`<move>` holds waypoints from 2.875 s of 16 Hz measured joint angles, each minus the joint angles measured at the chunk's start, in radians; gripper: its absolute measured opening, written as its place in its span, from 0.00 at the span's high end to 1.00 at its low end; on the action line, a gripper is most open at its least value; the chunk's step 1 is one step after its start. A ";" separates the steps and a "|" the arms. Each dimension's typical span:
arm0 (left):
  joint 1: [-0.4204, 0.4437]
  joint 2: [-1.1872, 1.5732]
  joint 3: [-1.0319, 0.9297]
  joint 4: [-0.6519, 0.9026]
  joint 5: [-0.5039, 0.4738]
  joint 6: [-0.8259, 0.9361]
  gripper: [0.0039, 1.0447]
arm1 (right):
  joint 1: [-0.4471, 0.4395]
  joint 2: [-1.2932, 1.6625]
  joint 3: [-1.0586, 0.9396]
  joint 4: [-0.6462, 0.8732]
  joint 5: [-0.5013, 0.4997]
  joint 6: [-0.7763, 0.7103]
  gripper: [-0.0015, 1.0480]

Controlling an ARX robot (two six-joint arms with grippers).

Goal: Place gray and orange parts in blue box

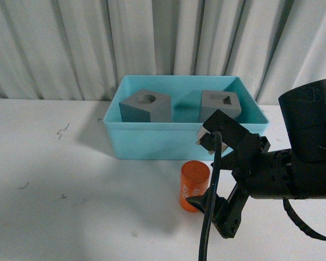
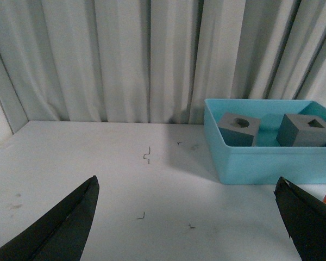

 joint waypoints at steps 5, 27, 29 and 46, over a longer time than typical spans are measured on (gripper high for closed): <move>0.000 0.000 0.000 0.000 0.000 0.000 0.06 | 0.013 0.037 0.051 -0.007 0.003 0.004 0.06; 0.000 0.000 0.000 0.000 0.000 0.000 0.06 | -0.196 -0.140 0.292 0.105 0.130 0.282 0.55; 0.000 0.000 0.000 0.000 0.000 0.000 0.06 | -0.137 -0.038 0.436 0.056 0.145 0.300 0.55; 0.000 0.000 0.000 0.000 0.000 0.000 0.06 | 0.019 0.340 0.835 -0.159 0.183 0.366 0.55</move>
